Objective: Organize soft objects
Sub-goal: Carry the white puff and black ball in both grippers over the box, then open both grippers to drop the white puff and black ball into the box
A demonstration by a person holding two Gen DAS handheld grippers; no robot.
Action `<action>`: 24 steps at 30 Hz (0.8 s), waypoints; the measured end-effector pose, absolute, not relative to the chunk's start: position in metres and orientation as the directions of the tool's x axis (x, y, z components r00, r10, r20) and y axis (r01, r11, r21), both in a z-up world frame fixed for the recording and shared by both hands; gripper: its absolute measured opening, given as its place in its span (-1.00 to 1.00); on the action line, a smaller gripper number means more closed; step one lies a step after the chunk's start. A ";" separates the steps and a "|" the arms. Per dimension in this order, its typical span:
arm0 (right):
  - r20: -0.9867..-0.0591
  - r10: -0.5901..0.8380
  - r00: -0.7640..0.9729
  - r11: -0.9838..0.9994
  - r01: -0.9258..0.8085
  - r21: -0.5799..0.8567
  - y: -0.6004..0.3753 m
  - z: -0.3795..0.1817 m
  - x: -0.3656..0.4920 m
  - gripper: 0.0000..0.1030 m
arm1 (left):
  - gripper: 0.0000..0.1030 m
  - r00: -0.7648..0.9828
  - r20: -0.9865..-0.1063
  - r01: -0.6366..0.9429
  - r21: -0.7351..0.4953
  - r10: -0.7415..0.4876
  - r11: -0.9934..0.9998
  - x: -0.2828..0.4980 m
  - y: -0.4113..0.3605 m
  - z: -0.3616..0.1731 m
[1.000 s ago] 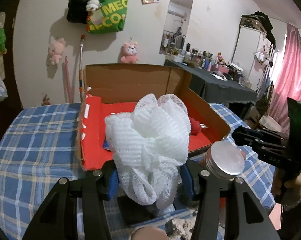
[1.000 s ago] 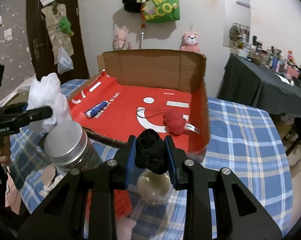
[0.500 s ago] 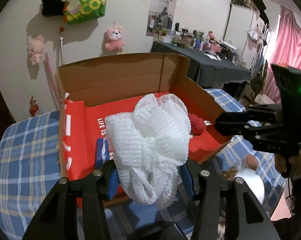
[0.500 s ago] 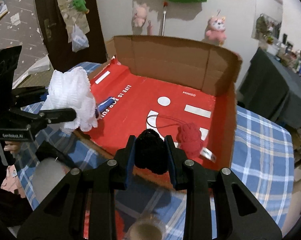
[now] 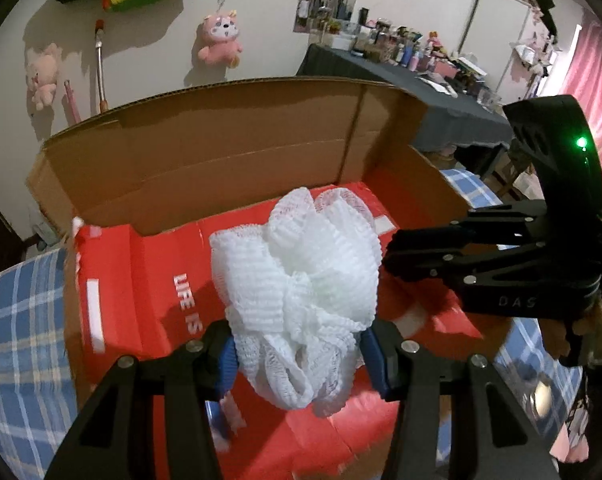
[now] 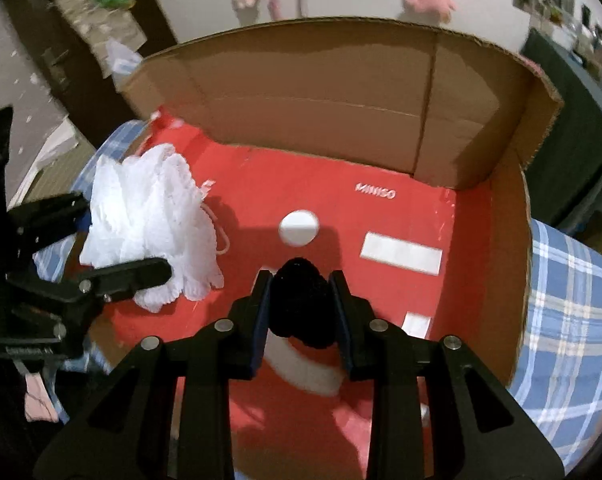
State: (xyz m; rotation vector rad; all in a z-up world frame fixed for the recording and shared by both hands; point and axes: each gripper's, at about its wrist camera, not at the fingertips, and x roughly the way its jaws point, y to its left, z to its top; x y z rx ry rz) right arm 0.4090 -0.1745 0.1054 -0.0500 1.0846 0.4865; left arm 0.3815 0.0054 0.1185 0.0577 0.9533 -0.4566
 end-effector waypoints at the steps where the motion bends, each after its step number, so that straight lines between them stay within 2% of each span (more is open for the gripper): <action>1: -0.862 0.350 0.368 0.899 -0.389 0.199 -0.176 0.103 0.416 -0.47 | 0.05 0.493 -0.799 0.394 -0.147 -0.343 0.907 0.388 0.005 0.116; 9: -0.906 0.242 0.347 0.947 -0.288 0.142 -0.176 0.080 0.464 -0.47 | 0.07 0.508 -0.813 0.348 -0.111 -0.287 0.931 0.433 0.000 0.097; 17: -0.921 0.139 0.364 0.960 -0.278 0.035 -0.166 0.069 0.477 -0.47 | 0.11 0.530 -0.819 0.313 -0.054 -0.221 0.948 0.447 0.006 0.084; 24: -0.921 0.137 0.365 0.965 -0.257 0.042 -0.174 0.067 0.480 -0.47 | 0.19 0.533 -0.819 0.295 -0.054 -0.212 0.954 0.451 0.011 0.082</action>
